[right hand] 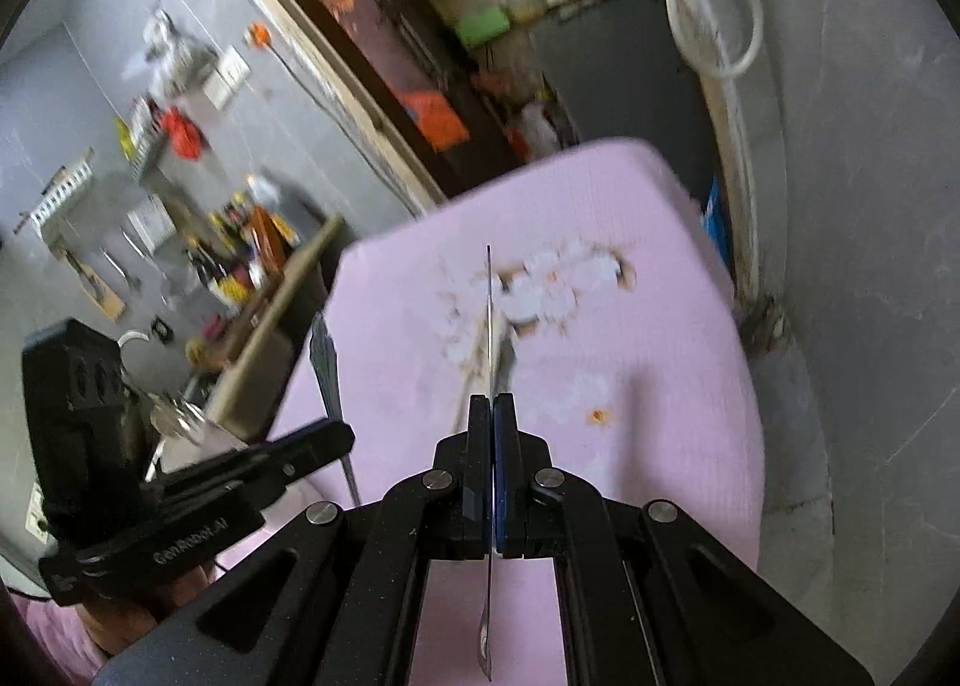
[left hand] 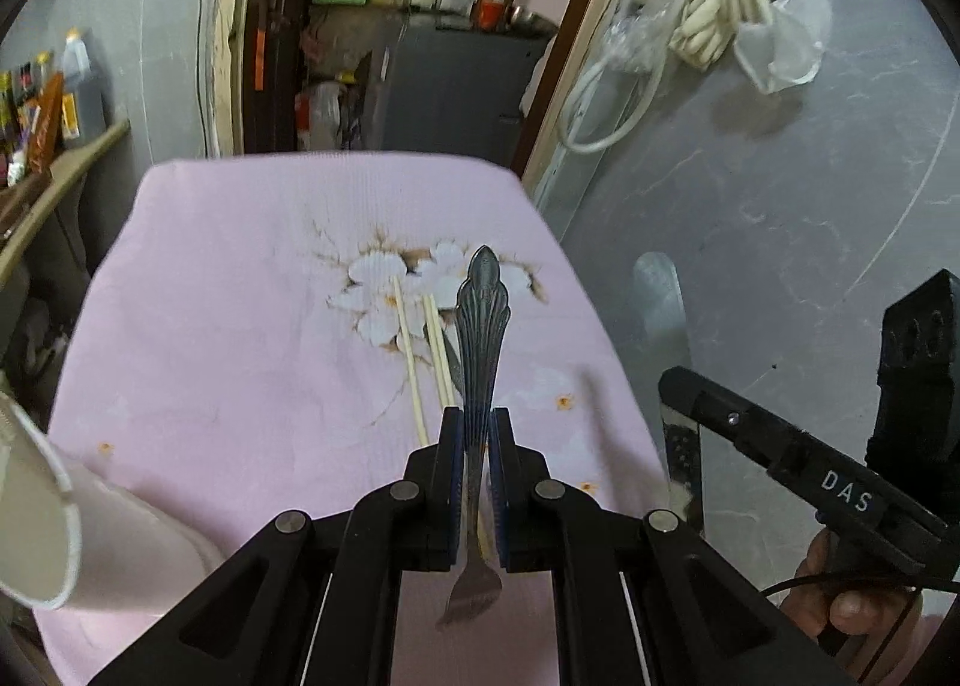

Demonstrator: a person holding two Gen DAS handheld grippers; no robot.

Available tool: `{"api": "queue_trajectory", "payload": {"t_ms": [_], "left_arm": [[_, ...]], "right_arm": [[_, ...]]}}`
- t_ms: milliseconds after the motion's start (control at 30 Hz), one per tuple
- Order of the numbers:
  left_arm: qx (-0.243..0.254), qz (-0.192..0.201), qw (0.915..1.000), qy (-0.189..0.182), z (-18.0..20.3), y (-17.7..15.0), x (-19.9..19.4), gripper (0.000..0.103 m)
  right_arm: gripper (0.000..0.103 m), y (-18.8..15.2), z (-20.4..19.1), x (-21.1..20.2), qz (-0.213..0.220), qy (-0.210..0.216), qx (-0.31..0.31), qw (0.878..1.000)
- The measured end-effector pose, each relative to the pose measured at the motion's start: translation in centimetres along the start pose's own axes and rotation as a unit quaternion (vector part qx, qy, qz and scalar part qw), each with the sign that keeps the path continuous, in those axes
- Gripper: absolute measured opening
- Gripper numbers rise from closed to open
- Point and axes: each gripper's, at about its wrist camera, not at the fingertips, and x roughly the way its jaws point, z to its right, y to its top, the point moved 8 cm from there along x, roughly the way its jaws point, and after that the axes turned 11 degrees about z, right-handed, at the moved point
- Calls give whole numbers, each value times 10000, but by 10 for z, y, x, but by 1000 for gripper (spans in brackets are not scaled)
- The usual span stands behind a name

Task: Organize utensils
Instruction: 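Lift the fork with the left tool while the right tool carries the knife to the caddy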

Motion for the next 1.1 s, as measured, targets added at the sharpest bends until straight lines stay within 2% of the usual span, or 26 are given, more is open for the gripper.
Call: {"api": "queue_trajectory", "payload": {"t_ms": [67, 100, 200, 400, 733, 900, 1100], "left_arm": [[21, 95, 10000, -13, 0, 6, -10, 7], [45, 179, 9998, -23, 2, 12, -18, 3], [120, 336, 9993, -72, -1, 23, -33, 3], [131, 406, 9989, -191, -14, 39, -52, 3], [218, 650, 9972, -304, -35, 77, -115, 3], [165, 799, 9963, -270, -62, 99, -150, 3], [140, 889, 9959, 43, -111, 117, -189, 3]], "right_arm": [[2, 8, -8, -11, 213, 12, 32, 9998], [2, 13, -12, -16, 306, 9, 46, 9995], [2, 23, -30, -26, 567, 26, 22, 9984], [1, 30, -58, -41, 824, -14, 9, 9966], [1, 61, -127, -69, 1878, 272, -64, 9818], [2, 58, -166, -59, 2040, 454, -104, 9779], [2, 40, -212, -33, 1990, 636, -200, 9777]]}}
